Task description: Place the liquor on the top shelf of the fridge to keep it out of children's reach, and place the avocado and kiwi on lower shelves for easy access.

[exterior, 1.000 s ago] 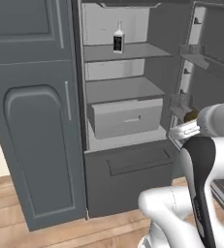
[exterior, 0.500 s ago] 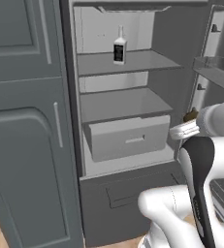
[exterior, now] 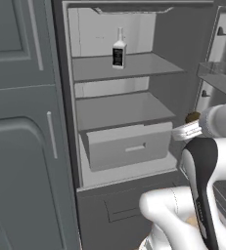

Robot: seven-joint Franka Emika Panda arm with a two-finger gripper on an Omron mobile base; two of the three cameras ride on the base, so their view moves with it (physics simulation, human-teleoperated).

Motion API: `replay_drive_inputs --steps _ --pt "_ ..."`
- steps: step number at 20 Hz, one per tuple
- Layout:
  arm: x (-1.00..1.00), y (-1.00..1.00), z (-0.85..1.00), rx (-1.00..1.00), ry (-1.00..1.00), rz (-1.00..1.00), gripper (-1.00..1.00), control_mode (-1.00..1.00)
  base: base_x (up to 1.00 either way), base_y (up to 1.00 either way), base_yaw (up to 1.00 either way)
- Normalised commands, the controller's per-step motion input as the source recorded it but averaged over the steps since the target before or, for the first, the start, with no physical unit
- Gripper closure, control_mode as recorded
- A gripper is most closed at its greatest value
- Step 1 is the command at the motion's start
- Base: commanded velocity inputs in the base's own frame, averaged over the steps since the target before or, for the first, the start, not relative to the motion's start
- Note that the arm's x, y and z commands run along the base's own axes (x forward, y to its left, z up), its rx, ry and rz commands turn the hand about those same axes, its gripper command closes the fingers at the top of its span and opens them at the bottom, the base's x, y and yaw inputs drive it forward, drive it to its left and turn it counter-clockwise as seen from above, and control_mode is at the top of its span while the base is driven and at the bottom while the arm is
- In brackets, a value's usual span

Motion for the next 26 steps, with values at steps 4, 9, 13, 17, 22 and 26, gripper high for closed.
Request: replay_drive_inputs --steps 4,9,13,17,22,26 --pt "0.0 0.0 0.0 0.0 0.0 0.0 1.0 1.0 0.37 0.08 0.0" --pt "0.0 0.0 0.0 0.0 0.0 0.0 1.0 1.0 0.43 0.11 0.0" --pt "0.0 0.0 0.0 0.0 0.0 0.0 1.0 1.0 0.45 0.3 0.0" --pt "0.0 0.0 0.0 0.0 0.0 0.0 1.0 1.0 0.27 0.36 0.0" --pt "0.0 0.0 0.0 0.0 0.0 0.0 1.0 1.0 0.08 0.25 0.0" --pt "0.0 0.0 0.0 0.0 0.0 0.0 1.0 1.0 0.03 0.17 0.0"
